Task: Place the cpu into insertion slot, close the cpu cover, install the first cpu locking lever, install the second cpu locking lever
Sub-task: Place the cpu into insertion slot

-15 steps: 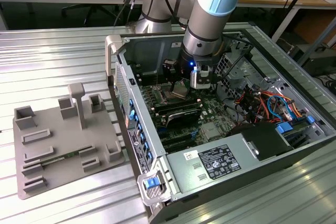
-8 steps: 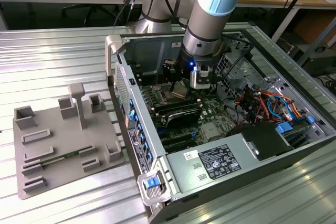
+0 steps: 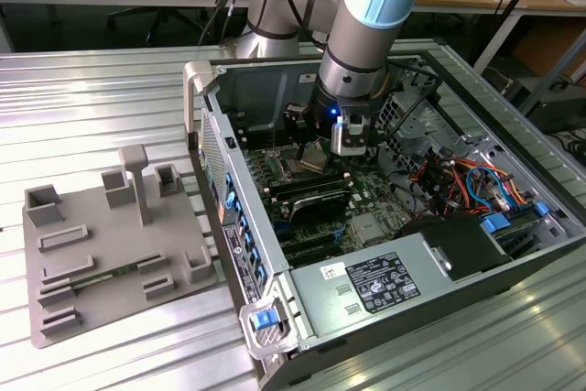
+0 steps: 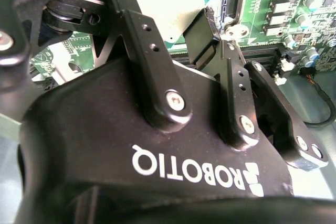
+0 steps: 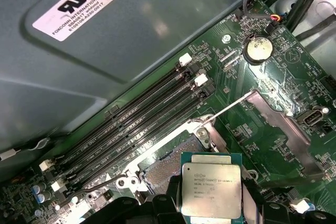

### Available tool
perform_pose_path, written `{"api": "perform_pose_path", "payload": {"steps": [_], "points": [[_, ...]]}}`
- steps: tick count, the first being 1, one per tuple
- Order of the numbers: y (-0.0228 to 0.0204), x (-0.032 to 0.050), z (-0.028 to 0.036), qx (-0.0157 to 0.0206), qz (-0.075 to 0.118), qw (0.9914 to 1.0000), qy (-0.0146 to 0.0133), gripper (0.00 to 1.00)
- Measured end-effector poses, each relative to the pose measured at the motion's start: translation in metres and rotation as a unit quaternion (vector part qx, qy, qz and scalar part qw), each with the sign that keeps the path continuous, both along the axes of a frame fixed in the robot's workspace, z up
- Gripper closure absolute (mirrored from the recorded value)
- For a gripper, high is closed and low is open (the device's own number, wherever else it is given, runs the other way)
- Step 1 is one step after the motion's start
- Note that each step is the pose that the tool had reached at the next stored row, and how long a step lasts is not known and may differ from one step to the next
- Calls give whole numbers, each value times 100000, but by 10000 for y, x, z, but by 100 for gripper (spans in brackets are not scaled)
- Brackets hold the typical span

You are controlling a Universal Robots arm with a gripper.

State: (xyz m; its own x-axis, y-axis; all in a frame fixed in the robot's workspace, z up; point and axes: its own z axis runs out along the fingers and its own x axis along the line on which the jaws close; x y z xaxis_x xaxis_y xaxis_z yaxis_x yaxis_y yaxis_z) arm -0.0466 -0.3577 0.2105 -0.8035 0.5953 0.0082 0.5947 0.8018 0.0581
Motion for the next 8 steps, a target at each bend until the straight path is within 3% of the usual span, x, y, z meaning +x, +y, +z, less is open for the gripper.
{"api": "perform_pose_path", "payload": {"steps": [8], "points": [[0, 0, -4, 2, -382, 99999, -2, 45]]}}
